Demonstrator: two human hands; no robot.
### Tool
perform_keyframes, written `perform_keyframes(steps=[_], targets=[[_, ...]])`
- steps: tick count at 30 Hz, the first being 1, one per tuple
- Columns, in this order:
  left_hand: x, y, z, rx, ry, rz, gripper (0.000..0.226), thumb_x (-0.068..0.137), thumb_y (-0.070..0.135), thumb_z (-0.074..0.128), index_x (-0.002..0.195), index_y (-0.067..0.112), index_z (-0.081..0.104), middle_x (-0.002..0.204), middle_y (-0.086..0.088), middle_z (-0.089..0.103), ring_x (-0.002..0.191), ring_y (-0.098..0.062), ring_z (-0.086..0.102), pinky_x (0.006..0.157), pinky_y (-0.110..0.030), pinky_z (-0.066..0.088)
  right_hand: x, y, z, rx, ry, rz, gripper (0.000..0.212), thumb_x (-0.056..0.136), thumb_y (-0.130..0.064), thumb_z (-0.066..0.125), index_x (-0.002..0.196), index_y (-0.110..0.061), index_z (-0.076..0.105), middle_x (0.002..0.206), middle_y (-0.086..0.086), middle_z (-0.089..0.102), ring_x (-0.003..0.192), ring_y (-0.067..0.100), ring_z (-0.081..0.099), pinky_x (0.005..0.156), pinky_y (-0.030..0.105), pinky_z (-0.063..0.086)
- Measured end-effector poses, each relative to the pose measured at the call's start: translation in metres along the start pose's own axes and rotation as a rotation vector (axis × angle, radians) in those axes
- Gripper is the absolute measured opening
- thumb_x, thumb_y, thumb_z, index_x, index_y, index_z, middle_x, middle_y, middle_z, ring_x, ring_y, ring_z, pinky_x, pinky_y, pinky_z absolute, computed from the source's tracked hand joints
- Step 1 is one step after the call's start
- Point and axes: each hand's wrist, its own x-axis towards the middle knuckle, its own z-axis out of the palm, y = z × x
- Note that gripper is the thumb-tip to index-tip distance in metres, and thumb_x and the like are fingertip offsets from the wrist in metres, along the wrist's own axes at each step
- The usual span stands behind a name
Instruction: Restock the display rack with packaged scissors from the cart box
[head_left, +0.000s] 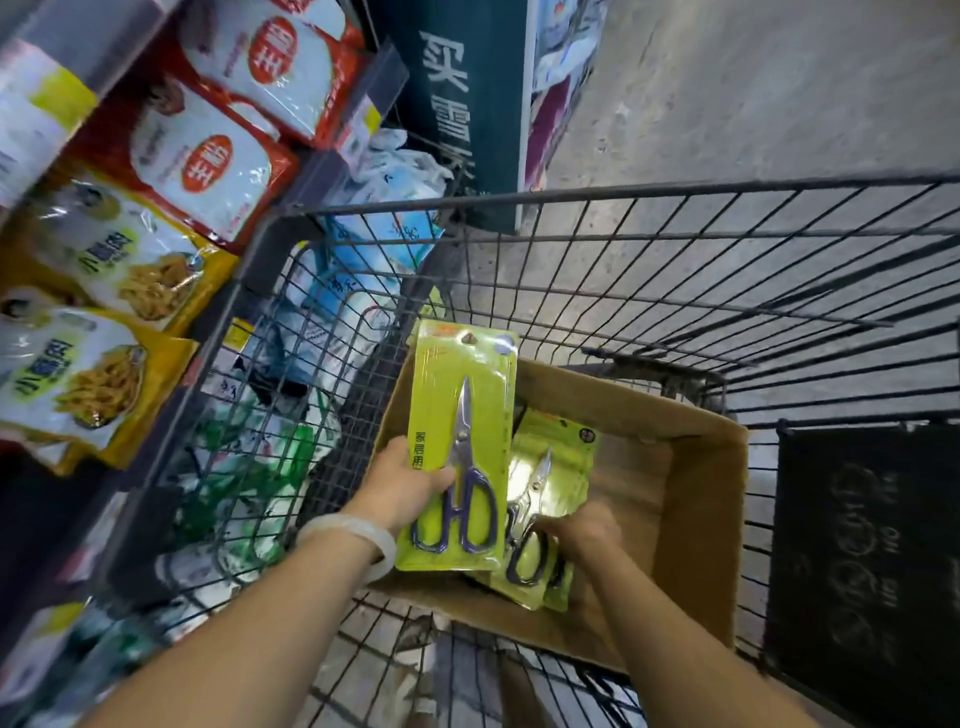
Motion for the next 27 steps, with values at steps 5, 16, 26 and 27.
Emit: perform_keyframes(steps=[5,16,26,27], targets=[[0.0,0.001,-0.001,-0.031,0.015,0.015,0.038,0.082,0.018,0.069,0.116,0.018,0.053,0.116,-0.003,0.063,0.109,-0.026,0.06,0.098,-0.051,0.046,-0.003,-0.016,0.011,0.137,0.017,0.082,0.077,0.064,-0.042,0.082,0.123,-0.003,0.049,0.123,0.012,0.06,0.111,0.028,0.06,0.087,0.033,0.051],[-0.01,-0.014,-0.001,-0.11,0.044,0.022,0.067,0.064,0.036,0.076,0.123,0.019,0.05,0.124,-0.004,0.061,0.114,-0.028,0.059,0.096,-0.053,0.048,-0.005,0.01,-0.015,0.377,-0.186,0.168,0.035,0.067,-0.015,0.083,0.091,0.002,0.063,0.093,0.017,0.068,0.078,0.029,0.067,0.07,0.04,0.056],[-0.076,0.001,-0.031,-0.168,0.111,0.142,0.033,0.082,0.019,0.07,0.111,0.016,0.055,0.11,-0.006,0.065,0.102,-0.027,0.062,0.094,-0.05,0.049,-0.084,0.019,-0.063,0.527,-0.42,-0.13,0.024,0.084,0.002,0.062,0.108,0.004,0.063,0.087,0.016,0.07,0.078,0.028,0.067,0.078,0.042,0.057],[-0.081,0.002,-0.036,-0.174,0.118,0.165,0.032,0.082,0.02,0.071,0.109,0.016,0.056,0.108,-0.006,0.066,0.1,-0.027,0.063,0.093,-0.05,0.05,-0.091,0.02,-0.066,0.515,-0.385,-0.191,0.025,0.083,0.006,0.062,0.108,0.003,0.063,0.084,0.015,0.071,0.071,0.024,0.069,0.067,0.036,0.058]])
